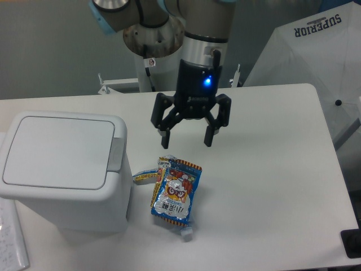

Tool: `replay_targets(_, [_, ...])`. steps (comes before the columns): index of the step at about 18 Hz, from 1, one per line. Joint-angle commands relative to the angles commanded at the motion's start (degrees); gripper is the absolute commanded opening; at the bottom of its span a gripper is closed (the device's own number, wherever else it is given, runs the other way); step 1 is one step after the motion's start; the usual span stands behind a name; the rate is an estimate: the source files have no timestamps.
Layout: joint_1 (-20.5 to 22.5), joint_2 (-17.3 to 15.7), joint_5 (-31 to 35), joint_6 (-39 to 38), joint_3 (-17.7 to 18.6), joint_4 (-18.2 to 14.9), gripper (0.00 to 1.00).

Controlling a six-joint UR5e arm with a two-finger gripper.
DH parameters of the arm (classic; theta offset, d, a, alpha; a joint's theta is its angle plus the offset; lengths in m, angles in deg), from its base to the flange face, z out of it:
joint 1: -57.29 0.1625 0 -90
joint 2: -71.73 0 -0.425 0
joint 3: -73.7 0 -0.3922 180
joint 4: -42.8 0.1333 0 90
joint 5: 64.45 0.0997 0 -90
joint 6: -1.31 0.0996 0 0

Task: Open the trash can
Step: 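Lower the gripper fingers beside the grey tab at the lid's hinge edge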

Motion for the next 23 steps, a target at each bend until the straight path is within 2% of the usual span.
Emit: replay_targets(23, [-4.13,2.11,0.18,-1.05,-0.18,0.0,1.0])
